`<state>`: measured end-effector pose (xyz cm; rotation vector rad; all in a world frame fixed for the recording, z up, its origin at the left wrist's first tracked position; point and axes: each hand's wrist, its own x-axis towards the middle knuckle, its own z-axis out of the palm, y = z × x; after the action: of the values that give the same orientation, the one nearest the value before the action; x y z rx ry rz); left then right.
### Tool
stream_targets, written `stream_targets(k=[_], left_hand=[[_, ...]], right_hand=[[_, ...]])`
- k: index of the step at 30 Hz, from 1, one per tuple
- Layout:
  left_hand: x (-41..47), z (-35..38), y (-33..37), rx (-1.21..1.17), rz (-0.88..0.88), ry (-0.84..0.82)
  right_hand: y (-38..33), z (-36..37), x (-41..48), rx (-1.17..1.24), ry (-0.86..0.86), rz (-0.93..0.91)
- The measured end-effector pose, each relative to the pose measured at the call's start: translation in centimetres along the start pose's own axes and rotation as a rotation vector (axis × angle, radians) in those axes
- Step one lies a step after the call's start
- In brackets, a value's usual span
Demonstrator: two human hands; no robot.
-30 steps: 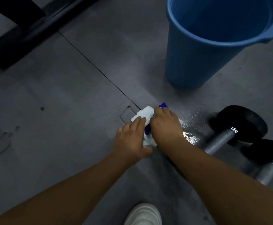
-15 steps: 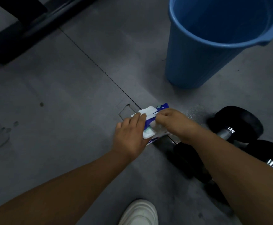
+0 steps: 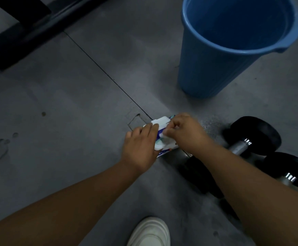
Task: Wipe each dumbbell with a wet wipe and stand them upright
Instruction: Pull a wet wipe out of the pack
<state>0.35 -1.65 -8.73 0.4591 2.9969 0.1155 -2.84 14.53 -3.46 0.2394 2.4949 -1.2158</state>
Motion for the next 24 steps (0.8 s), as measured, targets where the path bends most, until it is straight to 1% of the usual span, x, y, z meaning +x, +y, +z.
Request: stream_targets(k=[2,3,5,7,11,13,14,15,17,19,20,21,22,24], left_hand=[[0.0,-0.1,0.1,-0.012,0.001,-0.009],[-0.1,-0.2,0.1,-0.017,0.0,-0.008],[0.0,-0.4,0.1,-0.014,0.001,-0.003],[0.1,-0.5,0.1,-0.018,0.01,0.013],[0.4,-0.5,0.1,-0.038,0.022,0.025],[0.6,-0.8,-0.1,-0.068,0.021,0.0],[0.7,-1.3,-0.2,-0.143,0.03,-0.025],[0.7,-2.2,-0.2,-0.281,0.051,-0.041],[0.6,-4.3,0.3,-0.679,0.046,-0.073],[0.7,-5.9,1.3,-1.021,-0.048,-0.135],[0.9,-6.2,1.7,-1.103,-0.099,-0.14],[1.2,-6.1,1.9,-1.115,-0.117,-0.12],[1.5,-6.0,1.8,-1.083,-0.108,-0.09],[1.9,-5.6,1.4,-0.979,-0.07,-0.028]], right_hand=[[-0.8,-0.4,-0.3,0.27,-0.065,0.142],[-1.0,-0.6,-0.4,0.343,-0.082,0.202],[-1.0,-0.8,-0.6,0.4,-0.06,0.271],[-0.9,-0.5,-0.9,0.513,0.004,0.284],[-1.2,-0.4,-1.4,0.753,0.137,0.222],[-1.5,-0.7,-1.2,0.806,0.167,0.187],[-1.5,-0.9,-1.1,0.753,0.164,0.161],[-1.5,-1.1,-1.0,0.673,0.16,0.137],[-1.5,-1.7,-0.8,0.562,0.157,0.125],[-1.5,-1.9,-0.8,0.573,0.142,0.14],[-1.5,-2.0,-1.0,0.607,0.127,0.143],[-1.4,-2.0,-1.0,0.641,0.121,0.145],[-1.4,-2.1,-1.0,0.665,0.135,0.146],[-1.0,-2.5,-0.9,0.67,0.224,0.153]])
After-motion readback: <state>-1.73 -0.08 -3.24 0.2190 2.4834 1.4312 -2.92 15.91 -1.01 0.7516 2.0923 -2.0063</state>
